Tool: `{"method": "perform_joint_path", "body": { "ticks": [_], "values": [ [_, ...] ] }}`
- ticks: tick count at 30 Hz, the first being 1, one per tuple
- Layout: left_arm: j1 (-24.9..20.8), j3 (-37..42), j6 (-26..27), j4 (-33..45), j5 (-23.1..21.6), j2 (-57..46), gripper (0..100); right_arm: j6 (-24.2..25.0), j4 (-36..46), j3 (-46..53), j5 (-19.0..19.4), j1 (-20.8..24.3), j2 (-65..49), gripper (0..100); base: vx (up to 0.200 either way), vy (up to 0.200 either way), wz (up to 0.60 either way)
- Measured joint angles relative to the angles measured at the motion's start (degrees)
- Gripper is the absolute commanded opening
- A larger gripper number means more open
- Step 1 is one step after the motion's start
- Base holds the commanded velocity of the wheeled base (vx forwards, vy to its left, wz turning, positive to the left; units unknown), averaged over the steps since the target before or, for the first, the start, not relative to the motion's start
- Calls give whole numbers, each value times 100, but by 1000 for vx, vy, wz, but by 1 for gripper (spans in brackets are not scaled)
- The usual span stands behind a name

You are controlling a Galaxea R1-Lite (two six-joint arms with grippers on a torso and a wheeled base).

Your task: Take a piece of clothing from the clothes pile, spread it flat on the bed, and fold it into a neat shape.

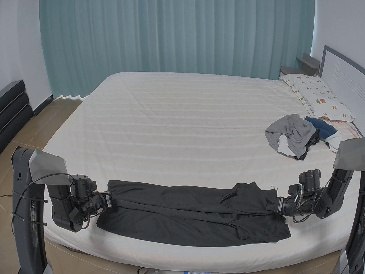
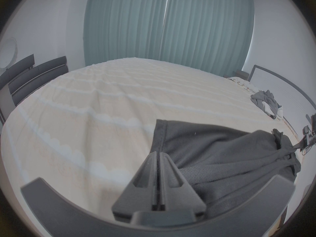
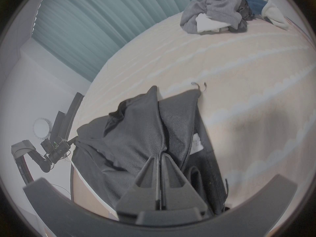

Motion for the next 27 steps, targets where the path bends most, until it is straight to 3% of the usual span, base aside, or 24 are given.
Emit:
{"method": "perform_joint_path", "body": {
  "ticks": [10,17,27],
  "values": [
    [20,100,-182,-16,-5,2,100,172,-56,9,13,17,-22,100,0,0,0],
    [235,172,-666,-5,-44,-315,100,789,-74,41,-30,-50,-378,100,0,0,0],
    [585,113,-1575,534,-706,-953,100,1323,-67,-5,-280,-63,-629,100,0,0,0]
  ]
}}
